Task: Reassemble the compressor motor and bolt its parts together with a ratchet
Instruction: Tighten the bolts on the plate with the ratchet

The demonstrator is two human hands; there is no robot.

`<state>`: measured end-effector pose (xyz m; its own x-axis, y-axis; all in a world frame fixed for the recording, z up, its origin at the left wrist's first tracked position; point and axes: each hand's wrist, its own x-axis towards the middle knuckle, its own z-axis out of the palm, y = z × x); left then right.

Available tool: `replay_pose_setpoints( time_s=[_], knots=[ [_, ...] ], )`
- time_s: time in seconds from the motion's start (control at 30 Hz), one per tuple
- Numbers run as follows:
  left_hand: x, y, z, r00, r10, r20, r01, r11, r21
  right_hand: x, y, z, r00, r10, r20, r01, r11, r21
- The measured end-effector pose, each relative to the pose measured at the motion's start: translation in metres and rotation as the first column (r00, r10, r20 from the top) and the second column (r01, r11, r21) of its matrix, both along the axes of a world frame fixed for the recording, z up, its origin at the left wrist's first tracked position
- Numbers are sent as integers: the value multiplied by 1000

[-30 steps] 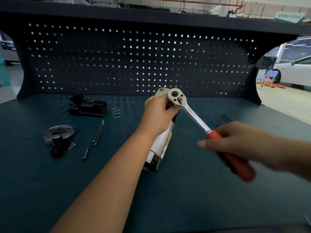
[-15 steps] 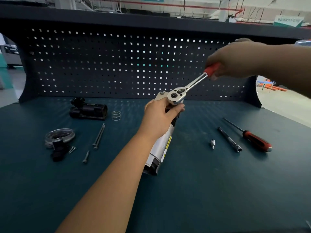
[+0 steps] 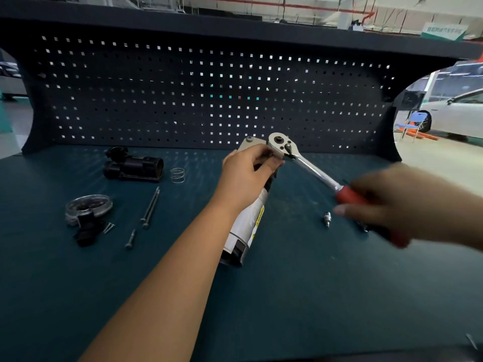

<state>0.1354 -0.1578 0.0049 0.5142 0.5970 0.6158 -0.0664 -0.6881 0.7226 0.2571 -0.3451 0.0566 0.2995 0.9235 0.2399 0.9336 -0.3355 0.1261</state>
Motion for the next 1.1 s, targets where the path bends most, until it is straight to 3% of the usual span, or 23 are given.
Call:
replay_pose_setpoints(
  time_s=[0.13, 0.2, 0.27, 0.37, 0.4, 0.47, 0.53, 0.6, 0.67, 0.73, 0.87, 0.97, 1.1],
  knots=[
    [1, 1, -2, 1000, -6, 31, 6, 1000, -4, -46, 11, -38, 901, 48, -432, 9, 992, 130],
    [1, 2, -3, 999, -16, 40, 16, 1000, -2, -65, 24, -52, 782, 90, -617, 12, 987, 158],
    [1, 3, -4, 998, -5, 56, 4, 1000, 6, -81, 36, -59, 602, 148, -785, 13, 981, 195],
    [2, 4, -5, 996, 16, 83, -15, 1000, -11, -94, 47, -58, 359, 214, -908, 16, 972, 235],
    [2, 5, -5, 996, 16, 83, -15, 1000, -13, -94, 47, -56, 328, 212, -921, 9, 974, 227],
    [2, 6, -5, 997, 19, 78, -20, 1000, 3, -86, 43, -49, 364, 158, -918, -24, 987, 160],
    [1, 6, -4, 997, 14, 73, -15, 1000, 9, -68, 34, -36, 520, 42, -853, -51, 999, 18],
    [0, 5, -2, 997, 8, 72, -9, 1000, 6, -44, 26, -15, 728, -75, -682, -59, 984, -171],
    [1, 3, -1, 998, 13, 69, -13, 1000, -2, -19, 26, 11, 909, -118, -401, -19, 946, -323],
    [1, 3, -1, 997, 12, 77, -11, 1000, -14, 7, 34, 36, 989, -112, -95, 67, 921, -384],
    [2, 4, -1, 996, -6, 84, 12, 998, -64, 43, 64, 71, 948, -26, 316, 80, 984, -160],
    [2, 4, -1, 996, -17, 89, 25, 995, -95, 50, 89, 83, 897, 4, 441, -13, 1000, 17],
    [1, 5, -3, 996, -20, 87, 26, 997, -74, 52, 111, 87, 860, 35, 510, -64, 997, 39]
  ],
)
